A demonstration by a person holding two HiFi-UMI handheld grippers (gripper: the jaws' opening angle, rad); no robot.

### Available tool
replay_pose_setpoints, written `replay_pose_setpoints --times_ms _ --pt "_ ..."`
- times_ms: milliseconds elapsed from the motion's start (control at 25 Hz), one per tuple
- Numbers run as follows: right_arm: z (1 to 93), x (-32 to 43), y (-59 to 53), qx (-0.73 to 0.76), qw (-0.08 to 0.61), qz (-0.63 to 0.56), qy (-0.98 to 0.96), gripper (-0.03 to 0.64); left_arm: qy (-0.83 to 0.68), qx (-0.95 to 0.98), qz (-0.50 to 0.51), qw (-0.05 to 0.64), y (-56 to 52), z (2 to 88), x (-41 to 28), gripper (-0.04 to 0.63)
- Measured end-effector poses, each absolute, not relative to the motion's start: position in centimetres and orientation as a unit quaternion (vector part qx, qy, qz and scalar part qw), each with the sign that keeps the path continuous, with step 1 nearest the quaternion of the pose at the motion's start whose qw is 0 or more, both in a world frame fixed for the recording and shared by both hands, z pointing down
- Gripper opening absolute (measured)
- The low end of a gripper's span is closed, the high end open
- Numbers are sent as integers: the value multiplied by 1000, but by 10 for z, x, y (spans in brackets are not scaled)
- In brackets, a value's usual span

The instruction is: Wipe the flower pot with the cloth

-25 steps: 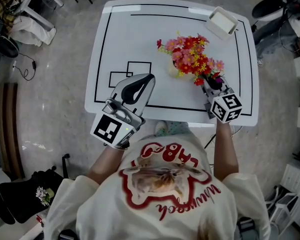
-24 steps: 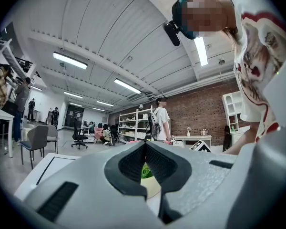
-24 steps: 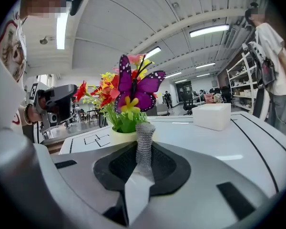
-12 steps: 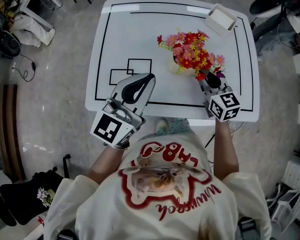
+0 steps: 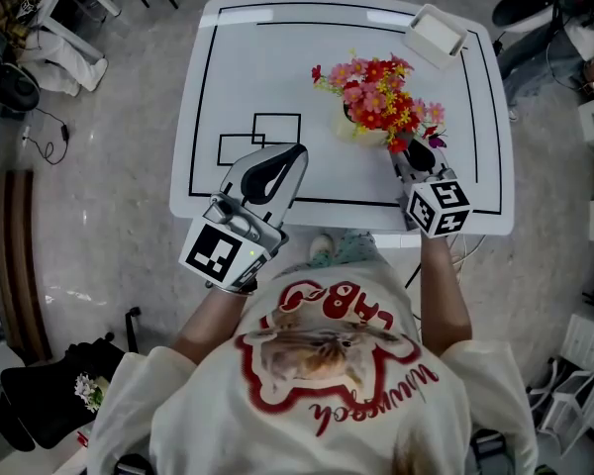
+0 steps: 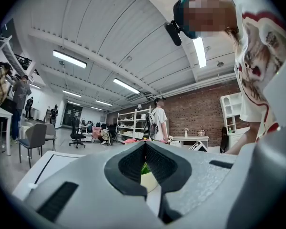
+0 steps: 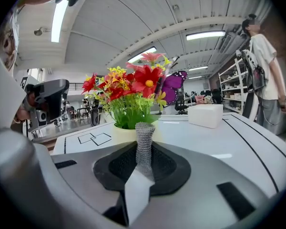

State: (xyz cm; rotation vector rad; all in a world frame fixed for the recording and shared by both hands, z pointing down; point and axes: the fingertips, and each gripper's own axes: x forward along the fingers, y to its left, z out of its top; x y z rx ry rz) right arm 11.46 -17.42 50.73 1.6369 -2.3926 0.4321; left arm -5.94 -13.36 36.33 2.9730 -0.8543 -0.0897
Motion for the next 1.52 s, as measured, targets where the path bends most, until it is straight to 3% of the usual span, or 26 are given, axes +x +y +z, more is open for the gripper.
replay_pose_setpoints --times_ms 1520 --pt "499 81 -166 612 53 184 -768 64 -280 959 -36 41 -123 370 -68 5"
